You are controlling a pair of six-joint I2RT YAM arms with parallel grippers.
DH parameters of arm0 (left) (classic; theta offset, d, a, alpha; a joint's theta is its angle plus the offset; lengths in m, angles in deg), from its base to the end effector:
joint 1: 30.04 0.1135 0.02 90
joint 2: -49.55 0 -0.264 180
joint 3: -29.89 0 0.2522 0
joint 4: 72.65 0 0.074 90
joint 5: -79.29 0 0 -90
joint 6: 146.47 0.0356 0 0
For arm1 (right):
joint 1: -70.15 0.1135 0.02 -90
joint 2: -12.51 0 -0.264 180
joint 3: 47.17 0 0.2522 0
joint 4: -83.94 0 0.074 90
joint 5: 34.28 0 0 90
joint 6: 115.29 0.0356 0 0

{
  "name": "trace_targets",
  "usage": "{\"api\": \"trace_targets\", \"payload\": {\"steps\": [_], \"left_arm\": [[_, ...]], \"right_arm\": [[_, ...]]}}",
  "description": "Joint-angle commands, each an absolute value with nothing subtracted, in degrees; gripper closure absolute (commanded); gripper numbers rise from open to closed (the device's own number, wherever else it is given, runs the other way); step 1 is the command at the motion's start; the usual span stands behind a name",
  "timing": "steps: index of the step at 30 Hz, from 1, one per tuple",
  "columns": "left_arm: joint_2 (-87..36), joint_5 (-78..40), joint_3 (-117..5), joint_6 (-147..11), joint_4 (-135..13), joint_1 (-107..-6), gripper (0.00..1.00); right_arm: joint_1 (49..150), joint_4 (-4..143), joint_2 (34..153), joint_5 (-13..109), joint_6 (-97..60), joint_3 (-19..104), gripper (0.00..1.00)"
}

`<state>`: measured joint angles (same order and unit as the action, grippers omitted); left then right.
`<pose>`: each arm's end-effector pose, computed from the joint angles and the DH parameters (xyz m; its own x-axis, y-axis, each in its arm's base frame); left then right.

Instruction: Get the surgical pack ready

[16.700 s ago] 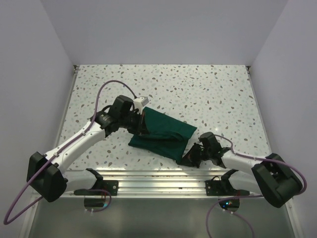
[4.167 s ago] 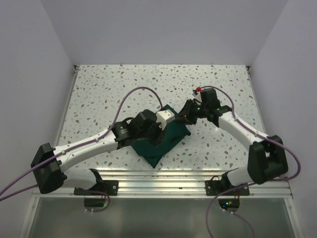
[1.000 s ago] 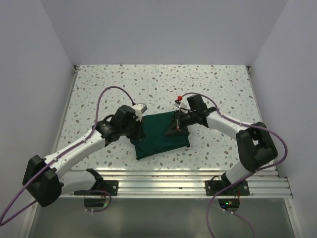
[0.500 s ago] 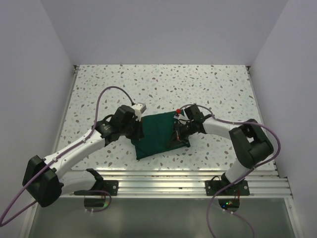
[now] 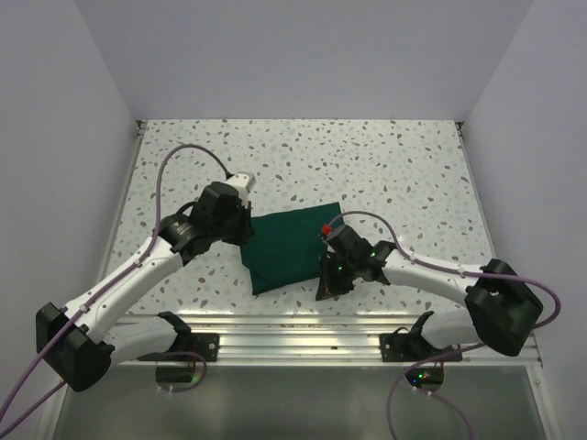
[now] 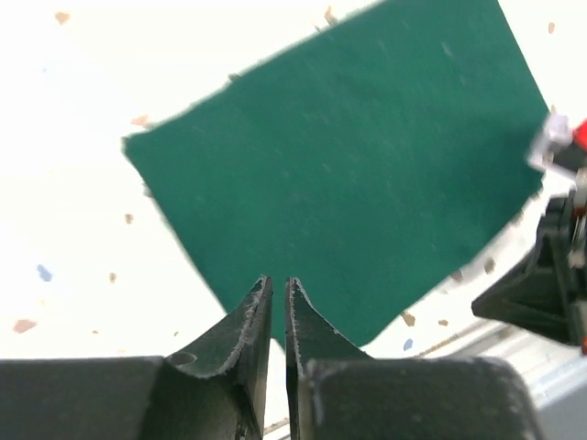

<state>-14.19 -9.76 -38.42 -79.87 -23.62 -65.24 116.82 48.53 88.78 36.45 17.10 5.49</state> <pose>0.1906 -0.1337 0.2936 -0.7503 0.0433 -0.6596 0.2928 0.9164 -0.2728 0.1588 0.1854 0.1767 -0.9760 -0.1072 -0.1894 -0.1966 0.8076 0.5560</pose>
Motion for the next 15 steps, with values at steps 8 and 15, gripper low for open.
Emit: {"api": "trace_targets", "payload": {"steps": [8, 15], "left_arm": [[-14.69, 6.77, -49.88, -83.63, -9.50, -64.66, 0.80], [-12.06, 8.71, -49.44, -83.63, -8.18, -64.40, 0.78]], "right_arm": [[125.07, 54.79, 97.75, 59.49, 24.01, 9.83, 1.00], [127.63, 57.53, 107.15, 68.72, 27.17, 16.41, 1.00]]}}
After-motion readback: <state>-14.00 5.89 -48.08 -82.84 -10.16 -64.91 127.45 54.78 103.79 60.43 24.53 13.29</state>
